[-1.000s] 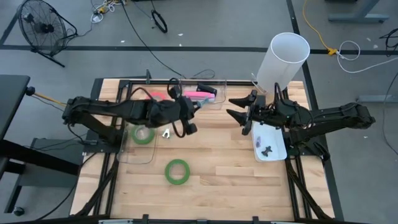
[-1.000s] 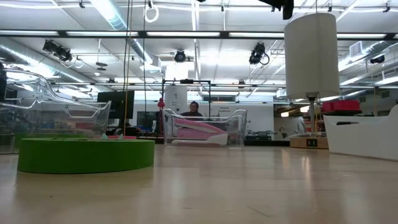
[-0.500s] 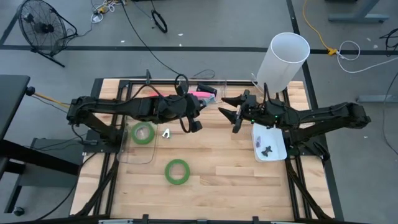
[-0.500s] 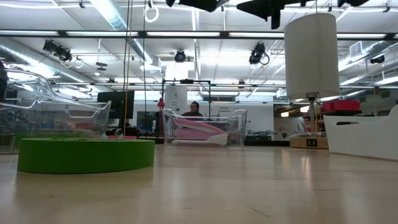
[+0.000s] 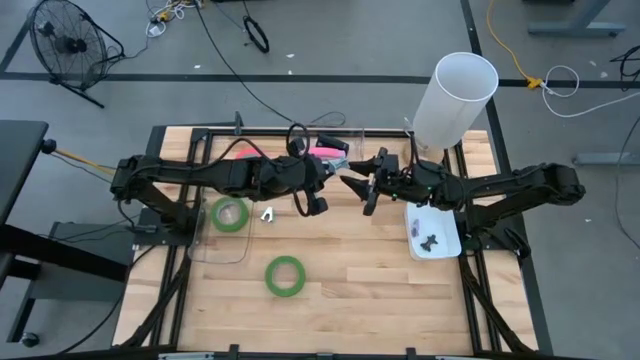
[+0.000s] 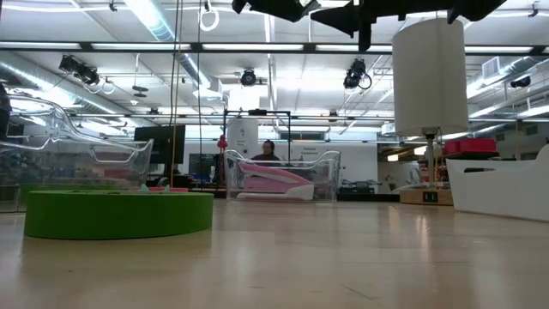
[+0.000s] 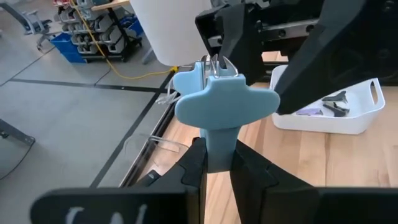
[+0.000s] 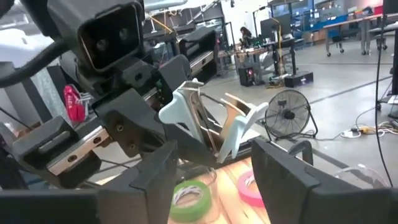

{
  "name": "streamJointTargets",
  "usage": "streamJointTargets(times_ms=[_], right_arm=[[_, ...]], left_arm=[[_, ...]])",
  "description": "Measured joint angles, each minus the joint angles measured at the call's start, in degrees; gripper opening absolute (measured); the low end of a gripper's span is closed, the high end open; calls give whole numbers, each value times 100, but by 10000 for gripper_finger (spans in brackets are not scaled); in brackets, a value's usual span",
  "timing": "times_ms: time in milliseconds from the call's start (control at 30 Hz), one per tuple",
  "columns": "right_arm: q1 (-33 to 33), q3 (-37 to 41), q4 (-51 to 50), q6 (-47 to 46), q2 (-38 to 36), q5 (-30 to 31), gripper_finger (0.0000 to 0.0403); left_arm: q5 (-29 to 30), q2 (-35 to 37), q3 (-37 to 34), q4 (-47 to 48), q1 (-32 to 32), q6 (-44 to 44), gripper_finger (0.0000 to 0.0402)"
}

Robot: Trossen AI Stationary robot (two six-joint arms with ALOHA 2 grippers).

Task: Pick and place Stapler, Stapler remover, tape
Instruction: Put the blue staple remover into the white bin

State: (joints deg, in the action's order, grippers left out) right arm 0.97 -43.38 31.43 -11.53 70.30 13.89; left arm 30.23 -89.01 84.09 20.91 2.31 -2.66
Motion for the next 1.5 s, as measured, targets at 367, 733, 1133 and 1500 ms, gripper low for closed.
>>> streamJointTargets(times_ms=[367,733,1133,1500], right_arm=[[2,0,119,22,-2,26,117],[4,0,139,149,-2,92,66],[4,0,95,131,-2,116,7],[0,0,73,153,-4,173,1]], left_arm=[[14,4,0,33,4,-16,54],[12,9,0,70,4,-15,54],[18,9,0,87,2,-100,55],[-189,9,0,94,15,-99,135]])
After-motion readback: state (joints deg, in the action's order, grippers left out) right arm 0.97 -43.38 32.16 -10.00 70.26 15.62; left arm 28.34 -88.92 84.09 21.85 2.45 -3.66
